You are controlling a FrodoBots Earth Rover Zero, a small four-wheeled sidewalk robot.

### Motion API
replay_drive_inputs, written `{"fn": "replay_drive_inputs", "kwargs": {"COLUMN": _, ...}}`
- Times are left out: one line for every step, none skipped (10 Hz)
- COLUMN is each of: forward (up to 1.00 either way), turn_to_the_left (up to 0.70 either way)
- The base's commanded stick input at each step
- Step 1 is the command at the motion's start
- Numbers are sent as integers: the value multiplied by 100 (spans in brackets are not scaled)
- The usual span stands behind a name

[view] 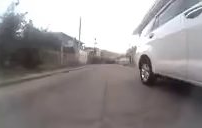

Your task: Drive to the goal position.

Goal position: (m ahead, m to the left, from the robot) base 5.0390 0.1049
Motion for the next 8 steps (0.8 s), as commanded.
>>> {"fn": "replay_drive_inputs", "kwargs": {"forward": 100, "turn_to_the_left": -40}}
{"fn": "replay_drive_inputs", "kwargs": {"forward": 100, "turn_to_the_left": -27}}
{"fn": "replay_drive_inputs", "kwargs": {"forward": 100, "turn_to_the_left": -1}}
{"fn": "replay_drive_inputs", "kwargs": {"forward": 100, "turn_to_the_left": 0}}
{"fn": "replay_drive_inputs", "kwargs": {"forward": 100, "turn_to_the_left": 0}}
{"fn": "replay_drive_inputs", "kwargs": {"forward": 100, "turn_to_the_left": 0}}
{"fn": "replay_drive_inputs", "kwargs": {"forward": 100, "turn_to_the_left": 0}}
{"fn": "replay_drive_inputs", "kwargs": {"forward": 100, "turn_to_the_left": 0}}
